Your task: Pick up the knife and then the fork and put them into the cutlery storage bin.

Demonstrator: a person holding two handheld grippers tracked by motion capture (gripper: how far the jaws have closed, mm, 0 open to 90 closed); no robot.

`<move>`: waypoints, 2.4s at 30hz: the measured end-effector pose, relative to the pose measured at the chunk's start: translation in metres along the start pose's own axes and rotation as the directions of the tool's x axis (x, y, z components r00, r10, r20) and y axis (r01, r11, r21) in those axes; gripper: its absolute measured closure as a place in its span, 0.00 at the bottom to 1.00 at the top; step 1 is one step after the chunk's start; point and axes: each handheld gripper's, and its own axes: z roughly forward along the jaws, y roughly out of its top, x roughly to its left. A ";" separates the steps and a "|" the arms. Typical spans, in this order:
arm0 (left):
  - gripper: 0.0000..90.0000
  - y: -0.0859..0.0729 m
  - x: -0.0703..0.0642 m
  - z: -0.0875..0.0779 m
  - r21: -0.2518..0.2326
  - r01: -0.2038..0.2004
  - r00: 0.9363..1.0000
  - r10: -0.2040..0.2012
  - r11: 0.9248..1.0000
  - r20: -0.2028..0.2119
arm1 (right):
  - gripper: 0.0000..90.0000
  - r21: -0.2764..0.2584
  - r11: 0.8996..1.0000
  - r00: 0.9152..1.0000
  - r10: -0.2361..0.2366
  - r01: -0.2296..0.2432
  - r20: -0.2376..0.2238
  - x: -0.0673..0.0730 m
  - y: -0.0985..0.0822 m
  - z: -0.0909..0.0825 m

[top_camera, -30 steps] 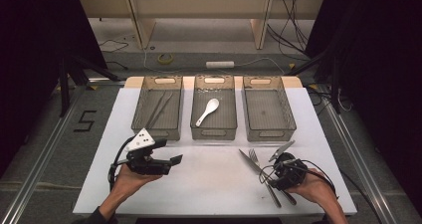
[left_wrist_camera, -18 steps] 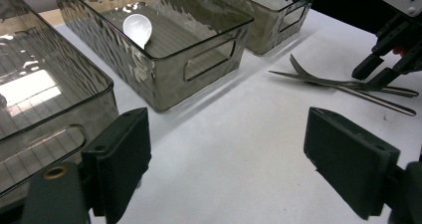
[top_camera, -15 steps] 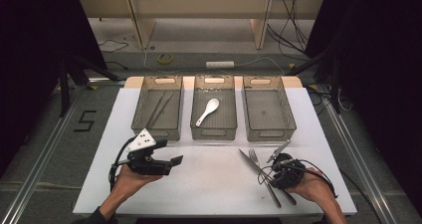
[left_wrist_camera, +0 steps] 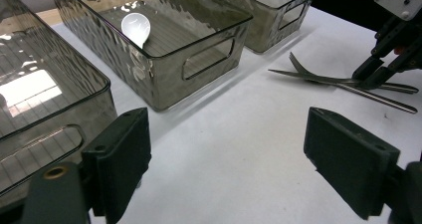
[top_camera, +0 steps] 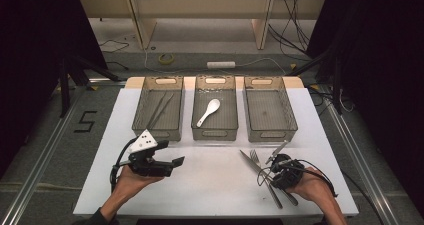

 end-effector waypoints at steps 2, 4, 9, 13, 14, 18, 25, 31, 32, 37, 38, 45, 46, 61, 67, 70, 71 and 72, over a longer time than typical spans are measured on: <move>0.20 0.000 0.000 0.000 0.002 -0.004 1.000 0.004 1.000 0.000 | 0.86 0.004 1.000 1.000 -0.002 0.002 -0.003 -0.001 0.001 0.000; 0.20 0.000 0.000 0.000 0.002 -0.006 1.000 0.006 1.000 -0.001 | 0.87 0.006 1.000 1.000 0.000 0.000 -0.004 -0.001 0.001 0.000; 0.20 0.000 0.000 0.000 0.003 -0.007 1.000 0.007 1.000 -0.003 | 0.89 0.017 1.000 1.000 0.009 -0.008 -0.008 -0.002 0.002 0.000; 0.20 0.000 0.000 0.000 0.000 -0.005 1.000 0.005 1.000 -0.003 | 0.89 0.023 1.000 1.000 0.004 -0.004 -0.009 -0.003 0.004 0.001; 0.20 0.000 0.000 0.000 0.000 -0.005 1.000 0.005 1.000 -0.002 | 0.89 0.025 1.000 1.000 0.000 0.000 -0.009 -0.003 0.004 0.000; 0.20 0.000 0.000 0.000 0.000 -0.008 1.000 0.008 1.000 -0.003 | 0.90 0.020 1.000 1.000 -0.018 0.018 -0.008 -0.003 0.004 0.000; 0.20 0.000 0.001 0.000 -0.002 -0.005 1.000 0.005 1.000 -0.006 | 0.90 0.013 0.998 0.998 -0.062 0.062 -0.009 -0.001 0.003 -0.001; 0.20 0.000 0.001 0.000 -0.008 -0.004 1.000 0.004 1.000 -0.008 | 0.90 -0.013 0.997 0.997 -0.072 0.072 -0.002 -0.003 0.001 -0.006; 0.20 0.000 0.001 -0.001 -0.008 -0.004 1.000 0.004 1.000 -0.006 | 0.90 -0.022 0.997 0.998 -0.070 0.070 -0.003 -0.003 0.001 -0.008; 0.20 0.000 0.002 -0.002 -0.019 0.006 1.000 -0.006 1.000 -0.003 | 0.90 -0.077 0.995 0.998 -0.067 0.065 -0.021 -0.006 0.000 -0.018; 0.20 0.000 0.003 -0.003 -0.022 0.007 1.000 -0.007 1.000 -0.003 | 0.90 -0.086 0.994 0.998 -0.066 0.064 -0.022 -0.007 0.000 -0.019; 0.20 0.000 0.005 -0.005 -0.036 0.017 1.000 -0.018 0.999 -0.003 | 0.90 -0.160 0.985 0.997 -0.077 0.071 -0.029 -0.013 0.007 -0.032; 0.20 0.000 0.005 -0.006 -0.038 0.019 1.000 -0.019 0.999 -0.004 | 0.90 -0.169 0.983 0.997 -0.075 0.069 -0.030 -0.014 0.008 -0.033; 0.20 -0.001 0.008 -0.012 -0.063 0.028 1.000 -0.029 0.998 -0.011 | 0.90 -0.322 0.947 0.998 -0.012 -0.011 -0.069 -0.044 0.030 -0.059; 0.20 -0.001 0.009 -0.014 -0.070 0.029 0.999 -0.030 0.997 -0.016 | 0.90 -0.357 0.934 0.998 0.008 -0.032 -0.068 -0.054 0.045 -0.068; 0.20 -0.002 0.009 -0.015 -0.071 0.032 0.999 -0.034 0.997 -0.017 | 0.90 -0.377 0.925 0.997 0.021 -0.045 -0.068 -0.061 0.051 -0.071; 0.20 -0.002 0.009 -0.015 -0.071 0.033 0.999 -0.034 0.997 -0.017 | 0.90 -0.381 0.923 0.997 0.027 -0.051 -0.070 -0.062 0.053 -0.072; 0.20 -0.002 0.009 -0.015 -0.070 0.029 0.999 -0.030 0.997 -0.018 | 0.90 -0.384 0.922 0.997 0.029 -0.054 -0.071 -0.064 0.054 -0.072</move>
